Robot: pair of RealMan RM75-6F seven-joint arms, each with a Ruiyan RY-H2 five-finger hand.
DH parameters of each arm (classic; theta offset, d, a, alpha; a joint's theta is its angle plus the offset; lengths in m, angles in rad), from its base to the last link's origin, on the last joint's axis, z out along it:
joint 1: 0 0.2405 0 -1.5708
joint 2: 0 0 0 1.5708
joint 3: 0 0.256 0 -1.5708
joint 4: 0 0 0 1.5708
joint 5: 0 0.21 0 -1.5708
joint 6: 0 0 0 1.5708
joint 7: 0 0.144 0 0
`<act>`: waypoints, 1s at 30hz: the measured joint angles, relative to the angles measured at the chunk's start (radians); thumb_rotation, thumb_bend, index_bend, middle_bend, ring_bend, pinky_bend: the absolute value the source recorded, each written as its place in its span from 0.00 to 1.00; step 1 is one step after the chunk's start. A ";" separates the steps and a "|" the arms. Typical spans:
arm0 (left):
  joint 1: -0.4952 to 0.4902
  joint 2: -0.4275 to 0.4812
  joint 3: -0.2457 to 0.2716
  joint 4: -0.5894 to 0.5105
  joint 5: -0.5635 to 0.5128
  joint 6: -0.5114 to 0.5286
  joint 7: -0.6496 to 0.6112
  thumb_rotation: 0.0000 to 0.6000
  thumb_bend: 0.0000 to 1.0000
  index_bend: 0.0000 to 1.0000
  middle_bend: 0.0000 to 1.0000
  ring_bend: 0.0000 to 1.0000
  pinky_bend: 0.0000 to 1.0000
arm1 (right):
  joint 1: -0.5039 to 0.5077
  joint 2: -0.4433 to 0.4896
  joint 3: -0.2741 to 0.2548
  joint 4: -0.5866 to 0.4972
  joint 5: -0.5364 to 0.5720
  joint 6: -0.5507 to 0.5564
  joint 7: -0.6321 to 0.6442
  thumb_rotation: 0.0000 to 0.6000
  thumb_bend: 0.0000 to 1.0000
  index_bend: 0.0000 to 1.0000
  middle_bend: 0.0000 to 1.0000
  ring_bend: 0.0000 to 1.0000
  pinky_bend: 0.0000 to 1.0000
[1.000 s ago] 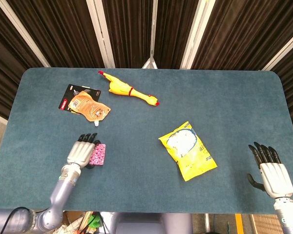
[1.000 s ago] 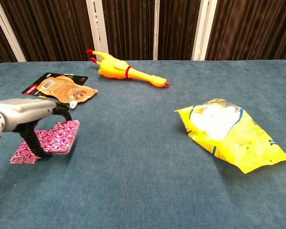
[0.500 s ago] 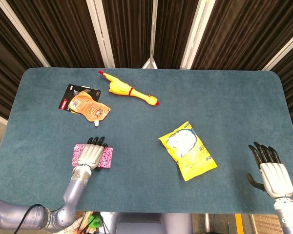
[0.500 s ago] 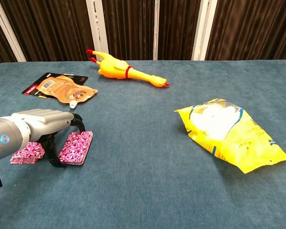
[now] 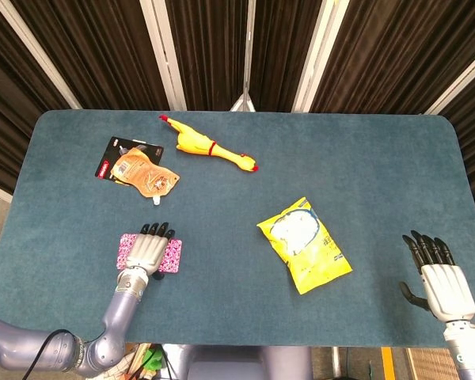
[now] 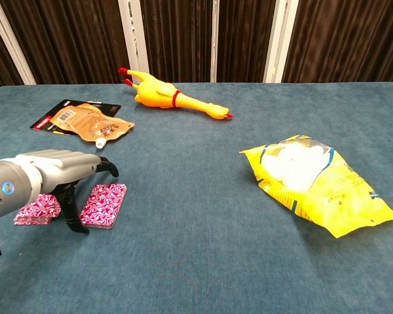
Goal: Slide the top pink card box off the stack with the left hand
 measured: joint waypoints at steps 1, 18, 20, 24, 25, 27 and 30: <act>-0.001 0.000 0.000 0.001 -0.003 0.001 0.001 1.00 0.24 0.17 0.00 0.00 0.00 | 0.000 0.000 0.000 0.000 0.000 0.000 0.000 1.00 0.36 0.00 0.00 0.00 0.02; 0.000 -0.017 0.008 0.013 0.056 0.002 -0.065 1.00 0.47 0.44 0.00 0.00 0.00 | 0.001 0.000 0.000 0.000 0.001 -0.001 0.000 1.00 0.36 0.00 0.00 0.00 0.02; 0.004 -0.011 0.009 0.003 0.068 0.005 -0.076 1.00 0.47 0.44 0.00 0.00 0.00 | 0.000 0.000 0.001 0.001 0.002 -0.001 0.000 1.00 0.36 0.00 0.00 0.00 0.02; 0.013 0.012 0.012 -0.034 0.100 0.009 -0.100 1.00 0.47 0.45 0.00 0.00 0.00 | 0.001 -0.001 0.001 0.002 0.001 -0.001 -0.001 1.00 0.36 0.00 0.00 0.00 0.02; 0.015 0.020 0.014 -0.045 0.109 0.011 -0.104 1.00 0.47 0.45 0.00 0.00 0.00 | 0.001 -0.001 0.001 0.002 0.001 -0.001 -0.002 1.00 0.36 0.00 0.00 0.00 0.02; 0.020 0.042 0.021 -0.074 0.136 0.014 -0.112 1.00 0.47 0.45 0.00 0.00 0.00 | 0.001 -0.002 0.001 0.002 0.001 -0.001 -0.004 1.00 0.36 0.00 0.00 0.00 0.02; 0.023 0.055 0.030 -0.097 0.160 0.014 -0.118 1.00 0.47 0.44 0.00 0.00 0.00 | 0.000 -0.002 0.001 0.000 0.001 0.001 -0.007 1.00 0.36 0.00 0.00 0.00 0.02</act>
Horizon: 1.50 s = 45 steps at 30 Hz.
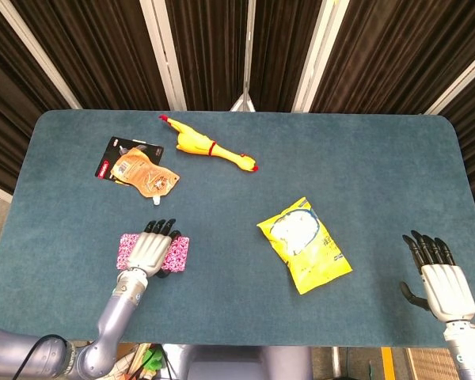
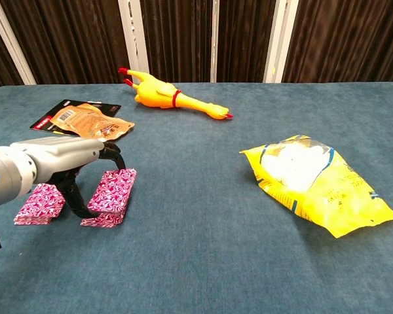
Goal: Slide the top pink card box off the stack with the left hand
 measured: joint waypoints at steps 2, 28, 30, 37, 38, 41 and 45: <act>-0.003 -0.004 0.003 -0.004 0.005 -0.006 -0.001 1.00 0.47 0.43 0.00 0.00 0.00 | 0.000 -0.001 0.000 -0.001 0.001 0.000 -0.002 1.00 0.36 0.00 0.00 0.00 0.02; -0.136 -0.238 -0.089 0.115 -0.128 0.059 0.160 1.00 0.09 0.03 0.00 0.00 0.00 | 0.002 0.006 0.002 -0.001 0.005 -0.006 0.016 1.00 0.36 0.00 0.00 0.00 0.02; -0.134 -0.231 -0.088 0.106 -0.125 0.065 0.159 1.00 0.09 0.03 0.00 0.00 0.00 | 0.001 0.006 0.001 -0.001 0.005 -0.006 0.016 1.00 0.36 0.00 0.00 0.00 0.02; -0.088 -0.143 -0.067 0.014 -0.058 0.104 0.107 1.00 0.09 0.03 0.00 0.00 0.00 | 0.001 0.008 0.003 0.001 0.009 -0.007 0.018 1.00 0.36 0.00 0.00 0.00 0.02; -0.072 -0.115 -0.052 -0.009 -0.032 0.116 0.092 1.00 0.09 0.03 0.00 0.00 0.00 | 0.001 0.008 0.003 0.002 0.009 -0.007 0.017 1.00 0.36 0.00 0.00 0.00 0.02; -0.021 -0.026 0.005 -0.070 0.057 0.149 0.044 1.00 0.09 0.03 0.00 0.00 0.00 | 0.001 0.006 0.003 0.002 0.010 -0.007 0.011 1.00 0.36 0.00 0.00 0.00 0.02; 0.064 0.105 0.108 -0.125 0.224 0.200 -0.056 1.00 0.09 0.03 0.00 0.00 0.00 | 0.001 0.003 0.003 0.002 0.010 -0.004 -0.001 1.00 0.36 0.00 0.00 0.00 0.02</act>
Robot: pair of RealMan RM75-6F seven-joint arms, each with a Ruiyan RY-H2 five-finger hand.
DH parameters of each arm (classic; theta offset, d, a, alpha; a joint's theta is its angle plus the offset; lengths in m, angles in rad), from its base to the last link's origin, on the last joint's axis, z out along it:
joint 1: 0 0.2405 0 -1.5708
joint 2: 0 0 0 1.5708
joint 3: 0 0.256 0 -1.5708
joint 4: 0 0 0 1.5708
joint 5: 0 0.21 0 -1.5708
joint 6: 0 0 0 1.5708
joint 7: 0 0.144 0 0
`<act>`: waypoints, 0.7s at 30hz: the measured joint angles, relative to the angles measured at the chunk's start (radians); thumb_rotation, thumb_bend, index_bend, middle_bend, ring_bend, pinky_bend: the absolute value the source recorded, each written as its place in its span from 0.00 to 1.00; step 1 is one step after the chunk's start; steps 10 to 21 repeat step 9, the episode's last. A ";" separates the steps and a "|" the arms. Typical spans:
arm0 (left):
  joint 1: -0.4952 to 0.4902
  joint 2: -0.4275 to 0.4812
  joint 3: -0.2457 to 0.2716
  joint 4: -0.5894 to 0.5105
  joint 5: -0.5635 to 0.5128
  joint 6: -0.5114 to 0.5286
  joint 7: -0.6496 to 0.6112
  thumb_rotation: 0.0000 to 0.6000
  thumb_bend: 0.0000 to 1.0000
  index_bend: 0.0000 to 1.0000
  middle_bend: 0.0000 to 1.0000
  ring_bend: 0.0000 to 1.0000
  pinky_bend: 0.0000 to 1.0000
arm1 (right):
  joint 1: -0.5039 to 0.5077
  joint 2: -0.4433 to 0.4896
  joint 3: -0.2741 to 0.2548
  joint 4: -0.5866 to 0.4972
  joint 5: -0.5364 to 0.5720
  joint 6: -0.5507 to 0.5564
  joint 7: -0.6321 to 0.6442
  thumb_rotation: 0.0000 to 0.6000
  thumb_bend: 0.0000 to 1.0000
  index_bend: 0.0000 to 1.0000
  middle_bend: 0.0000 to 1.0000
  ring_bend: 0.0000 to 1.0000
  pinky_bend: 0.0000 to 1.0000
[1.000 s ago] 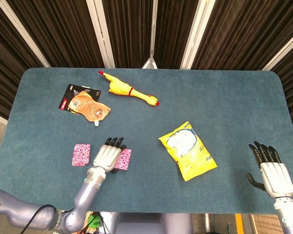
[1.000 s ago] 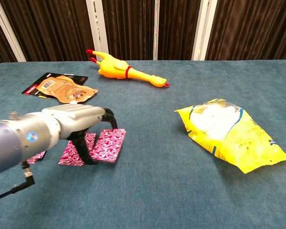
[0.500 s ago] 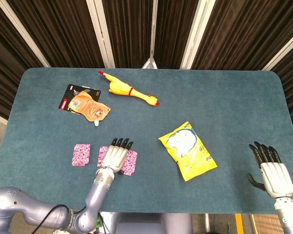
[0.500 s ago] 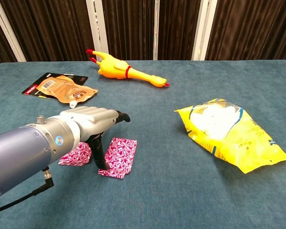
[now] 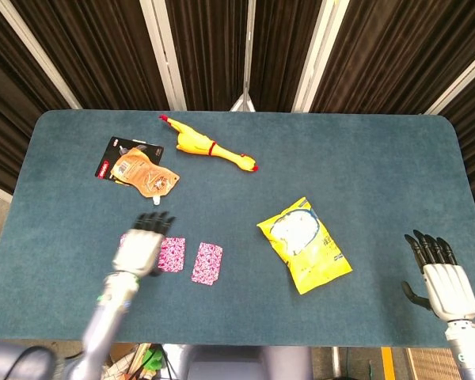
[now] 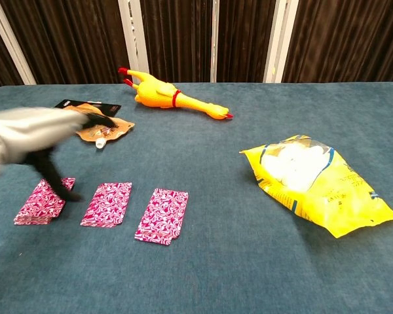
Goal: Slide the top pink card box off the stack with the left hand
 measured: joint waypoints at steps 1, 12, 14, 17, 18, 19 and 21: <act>0.022 0.029 0.026 -0.005 0.045 0.014 -0.027 1.00 0.09 0.03 0.00 0.00 0.00 | 0.000 -0.001 0.000 0.000 0.000 0.001 -0.003 1.00 0.36 0.00 0.00 0.00 0.02; 0.272 0.224 0.249 0.104 0.458 0.202 -0.354 1.00 0.09 0.02 0.00 0.00 0.00 | -0.005 -0.010 0.002 -0.001 0.002 0.013 -0.026 1.00 0.36 0.00 0.00 0.00 0.02; 0.272 0.224 0.249 0.104 0.458 0.202 -0.354 1.00 0.09 0.02 0.00 0.00 0.00 | -0.005 -0.010 0.002 -0.001 0.002 0.013 -0.026 1.00 0.36 0.00 0.00 0.00 0.02; 0.272 0.224 0.249 0.104 0.458 0.202 -0.354 1.00 0.09 0.02 0.00 0.00 0.00 | -0.005 -0.010 0.002 -0.001 0.002 0.013 -0.026 1.00 0.36 0.00 0.00 0.00 0.02; 0.272 0.224 0.249 0.104 0.458 0.202 -0.354 1.00 0.09 0.02 0.00 0.00 0.00 | -0.005 -0.010 0.002 -0.001 0.002 0.013 -0.026 1.00 0.36 0.00 0.00 0.00 0.02; 0.272 0.224 0.249 0.104 0.458 0.202 -0.354 1.00 0.09 0.02 0.00 0.00 0.00 | -0.005 -0.010 0.002 -0.001 0.002 0.013 -0.026 1.00 0.36 0.00 0.00 0.00 0.02; 0.272 0.224 0.249 0.104 0.458 0.202 -0.354 1.00 0.09 0.02 0.00 0.00 0.00 | -0.005 -0.010 0.002 -0.001 0.002 0.013 -0.026 1.00 0.36 0.00 0.00 0.00 0.02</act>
